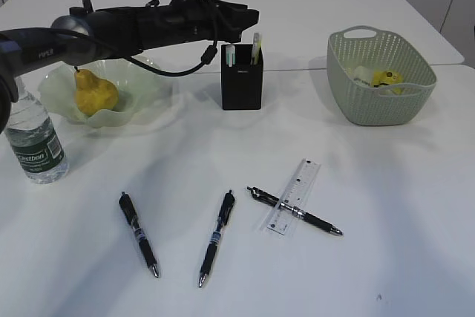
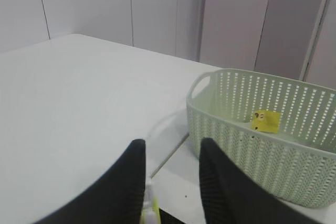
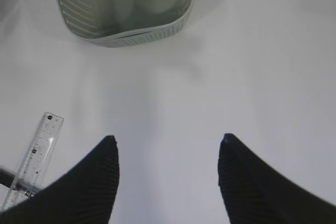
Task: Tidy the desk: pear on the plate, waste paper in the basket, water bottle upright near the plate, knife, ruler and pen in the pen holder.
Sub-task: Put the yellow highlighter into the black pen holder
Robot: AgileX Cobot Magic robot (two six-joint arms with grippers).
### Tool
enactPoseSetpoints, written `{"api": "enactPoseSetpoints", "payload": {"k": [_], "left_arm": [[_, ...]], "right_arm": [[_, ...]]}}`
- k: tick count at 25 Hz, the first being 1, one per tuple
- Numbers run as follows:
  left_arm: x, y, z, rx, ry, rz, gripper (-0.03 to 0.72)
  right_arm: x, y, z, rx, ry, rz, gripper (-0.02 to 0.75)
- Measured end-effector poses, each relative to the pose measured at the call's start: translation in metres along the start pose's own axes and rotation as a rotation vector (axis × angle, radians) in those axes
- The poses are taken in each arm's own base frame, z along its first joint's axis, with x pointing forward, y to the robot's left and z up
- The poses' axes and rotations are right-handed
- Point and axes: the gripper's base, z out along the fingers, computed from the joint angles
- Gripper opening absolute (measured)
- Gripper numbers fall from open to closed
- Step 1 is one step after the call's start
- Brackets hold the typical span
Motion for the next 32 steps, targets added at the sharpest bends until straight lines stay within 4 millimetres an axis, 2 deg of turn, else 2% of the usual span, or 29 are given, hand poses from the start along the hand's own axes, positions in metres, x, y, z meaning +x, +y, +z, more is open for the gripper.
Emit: {"api": "enactPoseSetpoints", "payload": {"k": [8,12,16,24,27,32], "left_arm": [[-0.001,-0.002,0.0,0.016,-0.006,0.001,0.246],[-0.01,0.002,-0.005,0.01,-0.02,-0.04,0.246],[-0.012,0.013,-0.015,0.029,-0.034,-0.2,0.244],[-0.017,0.043,-0.048,0.14,-0.063,-0.518,0.242],[-0.022,0.044,-0.055,0.179,-0.062,-0.599,0.239],[-0.048,0.038,-0.066,0.272,-0.066,-0.726,0.238]], "right_arm": [[0.0,0.0,0.0,0.0,0.0,0.0,0.473],[0.0,0.0,0.0,-0.002,0.0,0.001,0.474],[0.0,0.001,0.0,-0.012,0.001,0.006,0.474],[0.0,0.004,0.0,-0.04,0.003,0.018,0.473],[0.0,0.005,0.0,-0.052,0.004,0.024,0.474],[0.0,0.005,0.0,-0.058,0.006,0.027,0.473]]}}
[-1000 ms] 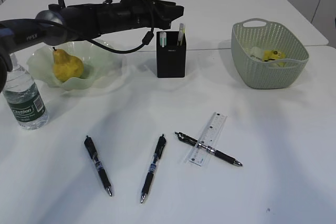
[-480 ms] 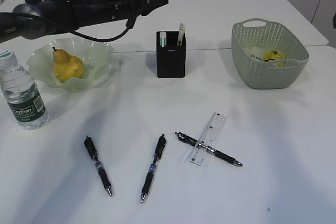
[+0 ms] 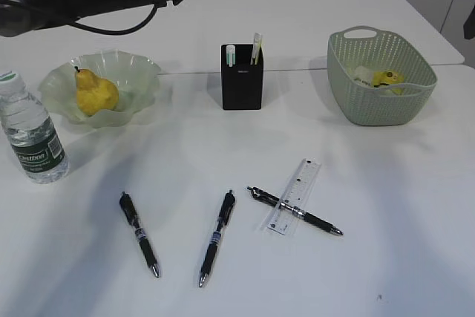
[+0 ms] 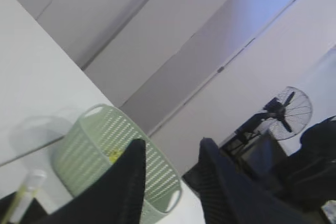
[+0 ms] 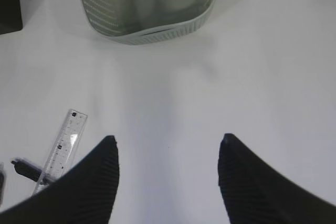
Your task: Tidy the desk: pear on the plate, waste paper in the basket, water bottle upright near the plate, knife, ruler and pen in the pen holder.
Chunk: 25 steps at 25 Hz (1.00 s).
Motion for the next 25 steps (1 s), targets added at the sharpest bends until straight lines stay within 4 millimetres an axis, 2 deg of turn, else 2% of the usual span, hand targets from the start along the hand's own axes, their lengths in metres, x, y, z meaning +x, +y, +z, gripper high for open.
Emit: {"api": "enactPoseSetpoints", "payload": {"k": [4,7,16,25], "left_arm": [[-0.006,-0.018,-0.002,0.07,0.029,-0.115,0.238],[-0.007,-0.024,-0.002,0.099,0.055,-0.248,0.238],[-0.006,-0.024,-0.002,0.089,0.081,-0.63,0.238],[-0.015,-0.017,-0.02,0.083,0.085,-0.885,0.237]], "right_arm": [[0.001,0.001,0.0,-0.006,0.014,0.003,0.473],[0.003,0.001,0.0,-0.007,0.031,0.004,0.474],[0.005,0.002,0.0,-0.022,0.056,0.011,0.473],[0.007,0.004,0.0,-0.038,0.074,0.018,0.474]]}}
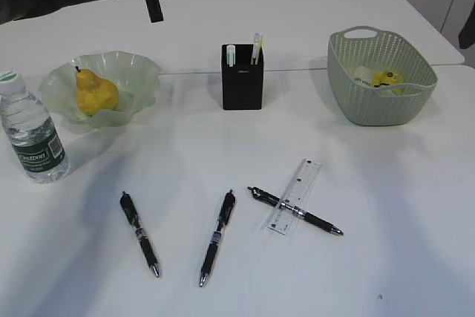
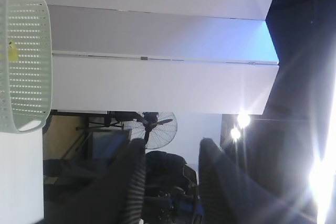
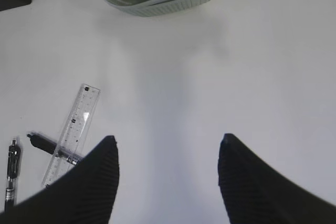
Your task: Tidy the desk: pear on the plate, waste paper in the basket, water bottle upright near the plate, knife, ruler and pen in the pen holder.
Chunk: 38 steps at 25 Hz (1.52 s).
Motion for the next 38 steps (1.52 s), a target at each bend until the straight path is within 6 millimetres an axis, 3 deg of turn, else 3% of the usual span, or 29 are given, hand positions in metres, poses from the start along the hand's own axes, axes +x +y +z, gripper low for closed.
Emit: {"api": "enactPoseSetpoints", "payload": {"k": [4,12,25,29,38], "left_arm": [[-0.004,0.002,-0.008,-0.032,-0.012,0.001,0.235],[-0.005,0.019,-0.019,-0.312,0.013,0.122,0.158],[0.02,-0.019,-0.037,-0.812,0.041,0.409,0.133],[0.036,-0.031,-0.027,-0.947,0.058,0.497,0.133],[0.084,-0.04,0.018,-1.117,0.138,0.638,0.134]], "right_arm": [[0.001,0.0,0.0,-0.005,0.015,0.002,0.473],[0.002,0.001,0.0,-0.016,0.023,0.006,0.474],[0.003,0.002,0.0,-0.024,0.028,0.005,0.473],[0.003,0.002,0.0,-0.026,0.028,-0.001,0.473],[0.003,0.002,0.0,-0.028,0.028,-0.026,0.473]]}}
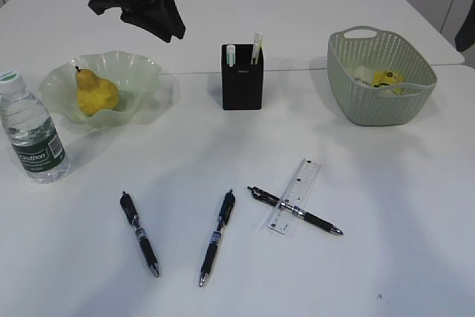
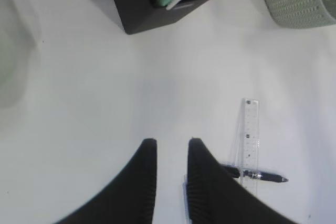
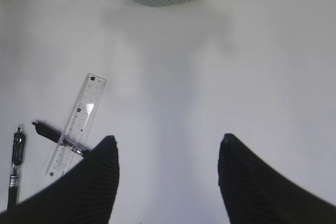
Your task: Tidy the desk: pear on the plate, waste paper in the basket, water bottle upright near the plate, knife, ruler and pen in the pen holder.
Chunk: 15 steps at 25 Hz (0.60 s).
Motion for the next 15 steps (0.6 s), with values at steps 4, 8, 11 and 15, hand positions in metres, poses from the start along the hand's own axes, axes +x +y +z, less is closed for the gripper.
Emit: {"api": "enactPoseSetpoints", "payload": {"k": [4,8,11,15], "left_arm": [[0.018,-0.008,0.013,-0.064,0.071,0.029,0.14],[0.042,-0.008,0.02,-0.096,0.162,0.02,0.146],[0.054,-0.01,0.012,-0.104,0.184,0.012,0.147],[0.063,-0.018,-0.005,-0.099,0.176,0.021,0.148]], "right_arm": [[0.0,0.003,0.0,-0.028,0.001,-0.005,0.473],[0.0,0.005,0.0,-0.054,0.001,-0.016,0.473],[0.0,0.007,0.0,-0.075,0.001,-0.009,0.473],[0.0,0.008,0.0,-0.092,0.001,-0.015,0.473]]}}
